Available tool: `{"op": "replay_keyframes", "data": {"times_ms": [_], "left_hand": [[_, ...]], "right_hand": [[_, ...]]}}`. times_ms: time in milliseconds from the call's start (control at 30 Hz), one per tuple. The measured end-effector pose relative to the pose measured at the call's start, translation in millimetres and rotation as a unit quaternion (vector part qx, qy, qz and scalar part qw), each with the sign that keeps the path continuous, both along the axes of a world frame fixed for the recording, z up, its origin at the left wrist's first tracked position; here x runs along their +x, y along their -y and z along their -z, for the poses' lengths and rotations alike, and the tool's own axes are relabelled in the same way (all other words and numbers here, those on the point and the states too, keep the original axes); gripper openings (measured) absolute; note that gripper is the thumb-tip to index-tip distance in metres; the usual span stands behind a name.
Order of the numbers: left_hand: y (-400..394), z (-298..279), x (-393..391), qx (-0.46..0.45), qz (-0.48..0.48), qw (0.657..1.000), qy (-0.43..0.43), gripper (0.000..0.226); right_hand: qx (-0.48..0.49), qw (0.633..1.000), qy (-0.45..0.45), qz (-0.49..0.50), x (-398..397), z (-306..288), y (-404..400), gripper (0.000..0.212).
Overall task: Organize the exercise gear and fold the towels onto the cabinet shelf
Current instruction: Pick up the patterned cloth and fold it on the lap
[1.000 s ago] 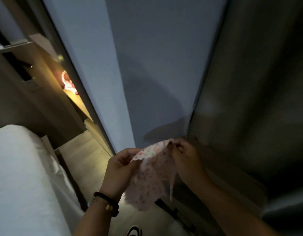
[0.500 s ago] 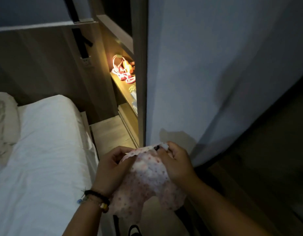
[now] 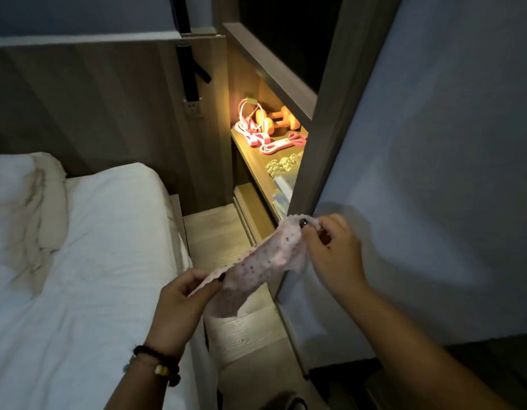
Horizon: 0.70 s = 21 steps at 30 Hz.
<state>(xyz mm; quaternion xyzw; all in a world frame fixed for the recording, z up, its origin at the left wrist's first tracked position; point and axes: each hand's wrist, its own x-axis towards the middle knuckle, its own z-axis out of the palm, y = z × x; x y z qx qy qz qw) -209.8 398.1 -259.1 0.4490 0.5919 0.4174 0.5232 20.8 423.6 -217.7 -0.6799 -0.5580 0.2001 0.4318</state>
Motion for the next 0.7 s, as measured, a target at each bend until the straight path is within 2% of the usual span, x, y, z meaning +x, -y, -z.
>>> {"op": "replay_keyframes", "data": {"times_ms": [133, 167, 233, 267, 300, 333, 367, 400, 600, 700], "left_hand": [[-43.8, -13.5, 16.7, -0.007, -0.017, 0.998, 0.061, 0.013], [-57.6, -19.7, 21.1, -0.012, -0.016, 0.997, 0.075, 0.028], [-88.2, -25.3, 27.3, -0.039, -0.042, 0.989, 0.138, 0.085], [-103.1, -26.4, 28.8, -0.050, -0.061, 0.980, 0.185, 0.090], [-116.4, -26.3, 29.7, -0.059, -0.072, 0.970, 0.224, 0.074], [-127.4, -28.7, 30.1, -0.066, -0.082, 0.964, 0.242, 0.048], [-139.5, -30.9, 29.6, -0.074, -0.092, 0.964, 0.239, 0.029], [-150.8, -31.7, 26.9, -0.075, -0.105, 0.964, 0.230, 0.021], [-212.4, -28.5, 1.3, -0.073, -0.156, 0.961, 0.217, 0.019], [-243.2, -35.1, -9.8, -0.066, -0.120, 0.968, 0.212, 0.015]], "right_hand": [[0.019, 0.995, 0.082, -0.046, -13.2, 15.6, -35.5, 0.013], [0.014, 0.996, 0.075, -0.050, -16.5, 18.2, -44.7, 0.015], [-0.022, 0.998, 0.016, -0.062, -23.0, 19.7, -64.4, 0.018], [-0.039, 0.997, -0.016, -0.061, -26.2, 20.5, -76.5, 0.017], [-0.049, 0.997, -0.042, -0.051, -28.6, 22.0, -89.0, 0.017], [-0.051, 0.996, -0.065, -0.036, -30.6, 22.6, -100.7, 0.017], [-0.048, 0.995, -0.087, -0.025, -33.4, 21.4, -113.0, 0.018], [-0.051, 0.993, -0.105, -0.025, -36.7, 19.5, -125.9, 0.018], [-0.066, 0.984, -0.165, -0.026, -55.8, -1.1, -187.4, 0.014], [-0.074, 0.983, -0.164, -0.043, -70.1, -8.2, -220.2, 0.012]]}}
